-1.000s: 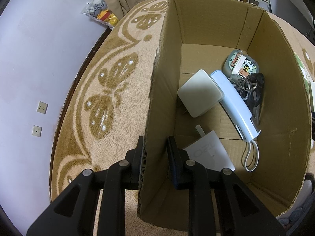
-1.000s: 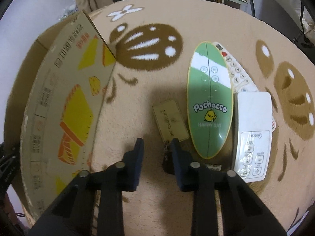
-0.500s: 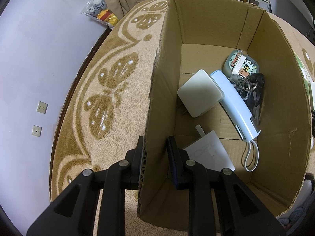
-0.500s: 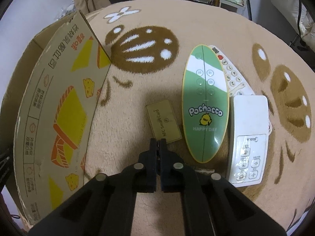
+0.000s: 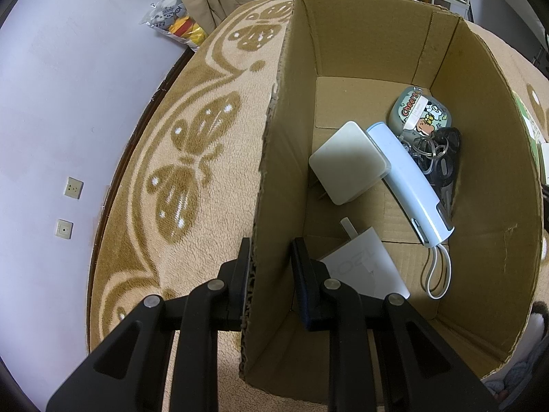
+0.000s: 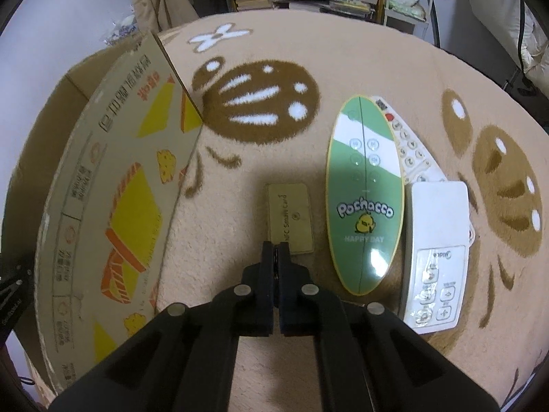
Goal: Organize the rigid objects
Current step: 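Grasp the small beige card with the right gripper, then carry the beige card into the box and release it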
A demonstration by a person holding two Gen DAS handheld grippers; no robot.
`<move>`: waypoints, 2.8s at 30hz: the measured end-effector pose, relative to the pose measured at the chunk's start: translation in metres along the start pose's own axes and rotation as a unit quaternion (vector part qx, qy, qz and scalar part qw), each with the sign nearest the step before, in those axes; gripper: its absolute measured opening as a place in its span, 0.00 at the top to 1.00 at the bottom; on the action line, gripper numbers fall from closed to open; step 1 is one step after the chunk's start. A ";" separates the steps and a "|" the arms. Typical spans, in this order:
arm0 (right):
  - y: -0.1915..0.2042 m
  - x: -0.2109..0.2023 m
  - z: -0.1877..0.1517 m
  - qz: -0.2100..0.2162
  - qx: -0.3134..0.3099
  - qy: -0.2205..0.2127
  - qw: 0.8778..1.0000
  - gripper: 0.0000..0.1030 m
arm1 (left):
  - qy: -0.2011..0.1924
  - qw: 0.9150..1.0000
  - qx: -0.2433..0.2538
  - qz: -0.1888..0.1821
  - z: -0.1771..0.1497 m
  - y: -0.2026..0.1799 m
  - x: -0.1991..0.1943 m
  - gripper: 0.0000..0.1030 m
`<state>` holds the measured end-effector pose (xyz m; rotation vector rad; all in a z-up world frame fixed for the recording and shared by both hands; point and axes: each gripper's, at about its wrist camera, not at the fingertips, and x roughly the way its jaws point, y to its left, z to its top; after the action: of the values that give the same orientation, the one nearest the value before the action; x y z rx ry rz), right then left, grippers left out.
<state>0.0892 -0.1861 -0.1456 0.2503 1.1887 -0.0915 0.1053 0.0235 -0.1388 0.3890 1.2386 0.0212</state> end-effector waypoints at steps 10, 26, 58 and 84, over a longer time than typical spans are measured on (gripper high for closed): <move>0.010 -0.022 0.010 0.022 0.009 -0.084 0.996 0.97 | 0.000 1.000 -0.001 -0.001 0.001 0.000 -0.002 0.79; 0.042 -0.091 0.022 0.080 -0.020 -0.235 0.969 0.97 | 0.000 1.000 0.000 -0.001 0.000 0.000 -0.001 0.79; 0.100 -0.074 0.003 0.130 -0.116 -0.200 0.964 0.97 | 0.000 1.000 -0.001 -0.004 0.000 0.000 -0.001 0.79; 0.064 -0.087 0.015 0.070 -0.067 -0.232 0.968 0.51 | 0.001 1.000 -0.005 -0.009 0.001 0.003 0.000 0.79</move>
<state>0.0829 -0.1334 -0.0507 0.1806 0.7059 0.0524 0.1068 0.0255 -0.1373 0.3690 1.2442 0.0129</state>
